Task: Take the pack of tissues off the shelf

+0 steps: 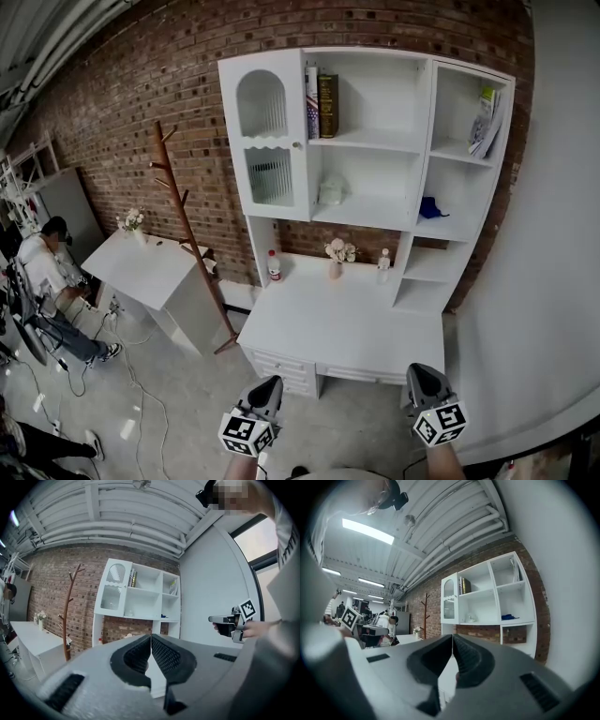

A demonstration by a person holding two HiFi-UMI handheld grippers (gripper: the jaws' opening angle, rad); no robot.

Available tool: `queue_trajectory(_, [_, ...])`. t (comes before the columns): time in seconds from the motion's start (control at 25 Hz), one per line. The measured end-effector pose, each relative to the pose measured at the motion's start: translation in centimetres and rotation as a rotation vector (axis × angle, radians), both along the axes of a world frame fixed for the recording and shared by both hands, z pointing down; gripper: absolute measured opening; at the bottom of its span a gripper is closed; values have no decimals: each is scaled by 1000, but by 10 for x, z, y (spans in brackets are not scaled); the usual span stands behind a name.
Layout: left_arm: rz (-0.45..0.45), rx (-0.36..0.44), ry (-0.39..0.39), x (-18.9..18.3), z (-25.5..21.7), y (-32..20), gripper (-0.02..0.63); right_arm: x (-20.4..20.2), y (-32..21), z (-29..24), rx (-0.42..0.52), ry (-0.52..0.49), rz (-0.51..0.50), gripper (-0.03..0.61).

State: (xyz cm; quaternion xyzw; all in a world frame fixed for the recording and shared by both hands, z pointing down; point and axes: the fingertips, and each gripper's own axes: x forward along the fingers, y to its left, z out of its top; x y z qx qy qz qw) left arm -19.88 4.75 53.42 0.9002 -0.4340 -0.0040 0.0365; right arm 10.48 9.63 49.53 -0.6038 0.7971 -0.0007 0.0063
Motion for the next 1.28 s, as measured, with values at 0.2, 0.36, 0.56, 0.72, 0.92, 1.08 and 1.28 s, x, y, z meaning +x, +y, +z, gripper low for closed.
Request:
queue_trajectory(0.2, [-8, -4, -2, 5, 1, 2, 26, 6, 1, 0, -7, 9, -6, 31])
queue_trajectory(0.36, [-18, -7, -4, 14, 3, 9, 26, 15, 3, 2, -9, 1, -14, 32])
queue_trajectory(0.56, [-41, -12, -9, 26, 6, 15, 26, 29, 4, 4, -12, 17, -43, 32])
queue_trajectory(0.72, [-61, -9, -13, 37, 5, 21, 26, 40, 4, 7, -18, 23, -67, 32])
queue_trajectory(0.92, [-79, -10, -20, 51, 8, 29, 26, 49, 6, 14, -40, 36, -108, 32])
queue_trajectory(1.08, [-91, -16, -30, 57, 10, 30, 26, 55, 1, 21, -53, 33, -118, 33])
queue_trajectory(1.28, [-105, -15, -33, 54, 13, 23, 26, 55, -9, 26, -57, 29, -125, 34])
